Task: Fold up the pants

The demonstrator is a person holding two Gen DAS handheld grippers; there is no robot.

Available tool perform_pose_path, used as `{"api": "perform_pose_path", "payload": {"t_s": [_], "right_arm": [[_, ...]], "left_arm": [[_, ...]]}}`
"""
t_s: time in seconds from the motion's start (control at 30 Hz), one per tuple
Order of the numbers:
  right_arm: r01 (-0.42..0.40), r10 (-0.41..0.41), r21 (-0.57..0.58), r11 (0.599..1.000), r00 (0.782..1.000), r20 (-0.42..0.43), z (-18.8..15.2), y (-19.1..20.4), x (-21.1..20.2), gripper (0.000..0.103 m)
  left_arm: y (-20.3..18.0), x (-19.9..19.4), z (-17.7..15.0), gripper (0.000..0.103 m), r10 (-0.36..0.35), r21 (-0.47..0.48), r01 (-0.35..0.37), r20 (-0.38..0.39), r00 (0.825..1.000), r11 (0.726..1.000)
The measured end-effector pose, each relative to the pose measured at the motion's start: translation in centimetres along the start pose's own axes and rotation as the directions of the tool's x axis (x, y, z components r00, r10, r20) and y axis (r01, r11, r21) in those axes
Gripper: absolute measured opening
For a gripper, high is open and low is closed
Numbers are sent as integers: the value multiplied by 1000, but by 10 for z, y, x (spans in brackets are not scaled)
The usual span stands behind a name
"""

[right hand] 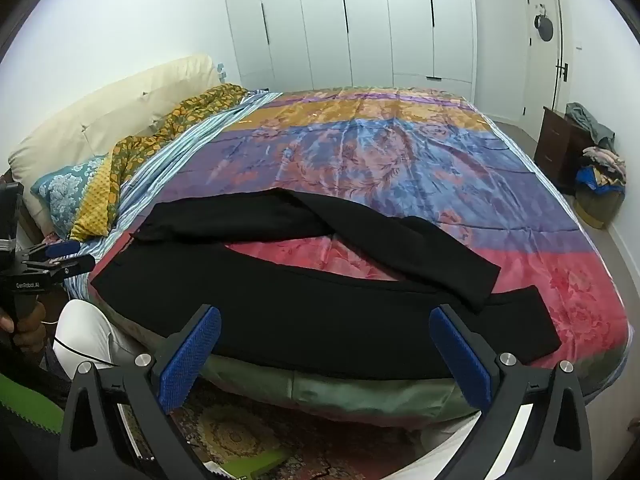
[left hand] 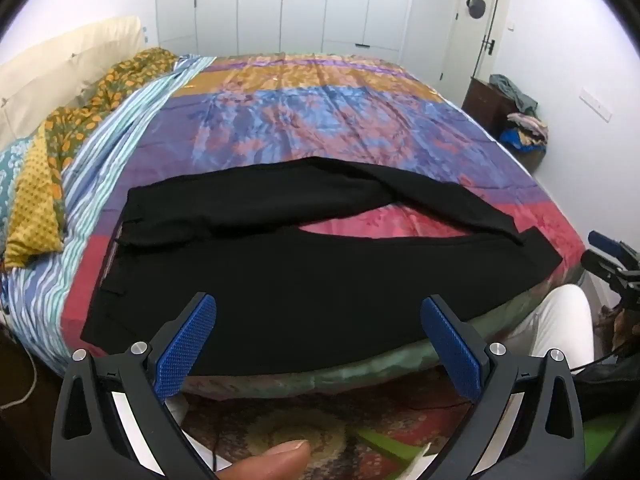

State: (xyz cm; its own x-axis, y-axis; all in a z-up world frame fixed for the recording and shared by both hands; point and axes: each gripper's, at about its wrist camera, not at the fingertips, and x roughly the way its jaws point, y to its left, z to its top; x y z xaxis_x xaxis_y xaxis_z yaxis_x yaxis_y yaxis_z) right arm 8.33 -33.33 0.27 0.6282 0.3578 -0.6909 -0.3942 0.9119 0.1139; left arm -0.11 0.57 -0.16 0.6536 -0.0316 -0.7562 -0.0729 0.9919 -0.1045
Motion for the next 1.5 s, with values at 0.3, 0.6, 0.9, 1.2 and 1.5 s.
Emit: {"api": "perform_pose_path", "payload": {"t_s": [0.3, 0.6, 0.9, 1.2, 1.5], "right_arm": [[-5, 4, 46, 999, 1000, 28, -6, -15, -4, 103], [-26, 26, 84, 996, 1000, 1, -9, -11, 3, 103], [-18, 21, 82, 996, 999, -30, -13, -7, 7, 103], [-11, 15, 73, 997, 998, -53, -14, -5, 13, 103], [-13, 16, 68, 998, 998, -58, -15, -2, 14, 103]], "left_arm": [[0, 1, -3, 102, -12, -1, 12, -9, 1000, 1000], [-4, 3, -4, 102, -12, 5, 12, -12, 1000, 1000], [-4, 3, -5, 102, -16, 7, 16, -13, 1000, 1000], [-6, 4, -7, 102, -14, 10, 14, -20, 1000, 1000], [-6, 6, -10, 102, -13, 7, 13, -27, 1000, 1000]]}}
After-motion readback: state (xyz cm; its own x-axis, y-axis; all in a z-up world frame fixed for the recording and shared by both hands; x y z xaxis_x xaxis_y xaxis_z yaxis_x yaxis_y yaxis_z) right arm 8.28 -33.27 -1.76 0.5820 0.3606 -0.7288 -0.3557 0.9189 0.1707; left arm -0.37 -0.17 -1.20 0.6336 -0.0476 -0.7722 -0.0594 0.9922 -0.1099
